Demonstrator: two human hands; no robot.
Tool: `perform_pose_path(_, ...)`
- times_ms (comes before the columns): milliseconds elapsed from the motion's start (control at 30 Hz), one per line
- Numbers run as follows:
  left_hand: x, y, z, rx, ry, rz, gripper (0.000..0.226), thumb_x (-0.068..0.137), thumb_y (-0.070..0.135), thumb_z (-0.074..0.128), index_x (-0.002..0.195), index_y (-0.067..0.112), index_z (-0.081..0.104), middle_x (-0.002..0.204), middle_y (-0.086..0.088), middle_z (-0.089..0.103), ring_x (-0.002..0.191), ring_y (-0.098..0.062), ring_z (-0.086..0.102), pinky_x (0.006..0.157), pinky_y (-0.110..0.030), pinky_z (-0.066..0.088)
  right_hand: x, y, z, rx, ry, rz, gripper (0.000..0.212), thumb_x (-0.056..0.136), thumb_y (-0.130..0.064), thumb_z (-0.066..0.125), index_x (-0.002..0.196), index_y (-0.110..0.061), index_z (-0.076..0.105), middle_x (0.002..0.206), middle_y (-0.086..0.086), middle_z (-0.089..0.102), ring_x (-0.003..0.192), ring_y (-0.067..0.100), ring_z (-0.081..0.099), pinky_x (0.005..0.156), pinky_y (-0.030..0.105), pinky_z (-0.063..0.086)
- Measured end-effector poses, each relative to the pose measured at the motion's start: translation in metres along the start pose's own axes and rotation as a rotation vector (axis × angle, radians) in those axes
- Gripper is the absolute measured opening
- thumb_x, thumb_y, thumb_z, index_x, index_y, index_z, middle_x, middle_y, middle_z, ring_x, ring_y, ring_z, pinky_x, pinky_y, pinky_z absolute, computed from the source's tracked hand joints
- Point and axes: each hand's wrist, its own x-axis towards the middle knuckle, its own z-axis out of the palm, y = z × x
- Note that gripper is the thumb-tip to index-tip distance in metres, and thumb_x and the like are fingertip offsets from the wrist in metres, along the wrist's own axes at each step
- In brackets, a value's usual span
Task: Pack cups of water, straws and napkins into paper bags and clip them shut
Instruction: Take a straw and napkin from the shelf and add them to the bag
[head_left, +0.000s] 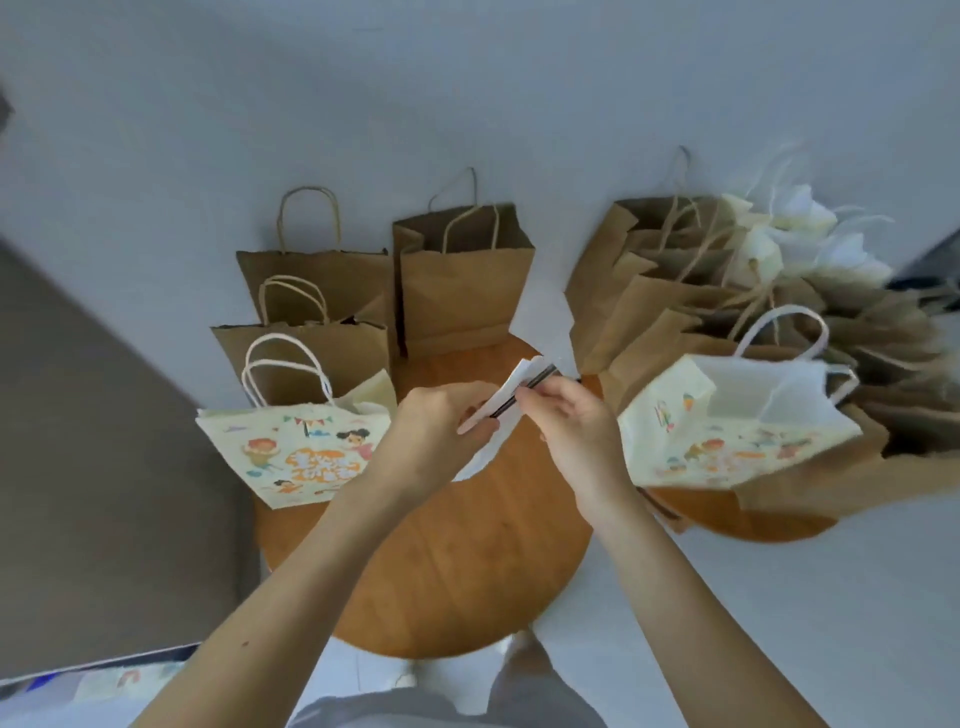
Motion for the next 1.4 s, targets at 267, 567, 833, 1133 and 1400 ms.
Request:
perform_pose_path(267, 0.105, 0.004, 0.011, 0.094, 0.162, -0.194, 0.026, 0.087, 0.010, 0.061, 0.112, 0.013, 0.067, 0.094, -0.002, 0.070, 0.078, -0.012, 0.062, 0.068, -0.014, 0.048, 0.157, -0.041, -0.044, -0.549, -0.348, -0.584, 0.036, 0.086, -0.034, 0.062, 0.121, -0.024, 0.057, 0.118, -0.019, 0.048, 0.106, -0.009, 0.030, 0.105, 0.017, 0.027)
perform_pose_path(567, 0.191, -0.021, 0.003, 0.095, 0.257, -0.225, 0.025, 0.087, 0.011, 0.063, 0.112, 0.009, 0.067, 0.095, -0.006, 0.070, 0.076, -0.010, 0.059, 0.066, -0.015, 0.048, 0.252, -0.075, -0.035, -0.476, -0.474, -0.593, 0.018, 0.088, -0.021, 0.060, 0.106, -0.020, 0.062, 0.096, -0.017, 0.054, 0.086, -0.006, 0.051, 0.072, 0.002, 0.042)
perform_pose_path(833, 0.236, -0.059, -0.029, 0.121, 0.332, -0.294, 0.022, 0.088, 0.015, 0.060, 0.108, 0.018, 0.068, 0.095, 0.006, 0.069, 0.089, -0.006, 0.062, 0.080, -0.024, 0.051, 0.303, -0.097, -0.032, -0.279, -0.187, -0.690, 0.018, 0.084, -0.016, 0.067, 0.100, -0.008, 0.067, 0.080, -0.024, 0.054, 0.080, -0.021, 0.051, 0.067, 0.001, 0.040)
perform_pose_path(1133, 0.256, -0.091, -0.030, 0.212, 0.255, -0.384, 0.023, 0.090, 0.017, 0.057, 0.110, 0.021, 0.067, 0.102, 0.007, 0.069, 0.094, -0.010, 0.062, 0.082, -0.035, 0.053, 0.332, -0.098, -0.030, -0.286, 0.020, -0.860, 0.013, 0.081, -0.011, 0.065, 0.089, -0.002, 0.068, 0.081, -0.010, 0.057, 0.084, -0.005, 0.049, 0.073, 0.000, 0.037)
perform_pose_path(1400, 0.266, -0.127, -0.005, 0.315, 0.071, -0.479, 0.029, 0.094, 0.008, 0.046, 0.116, 0.016, 0.064, 0.114, -0.003, 0.064, 0.104, -0.023, 0.059, 0.083, -0.039, 0.049, 0.349, -0.078, -0.013, -0.360, -0.045, -0.845, 0.008, 0.080, -0.006, 0.064, 0.085, -0.002, 0.068, 0.078, -0.005, 0.061, 0.080, -0.001, 0.050, 0.070, 0.001, 0.035)
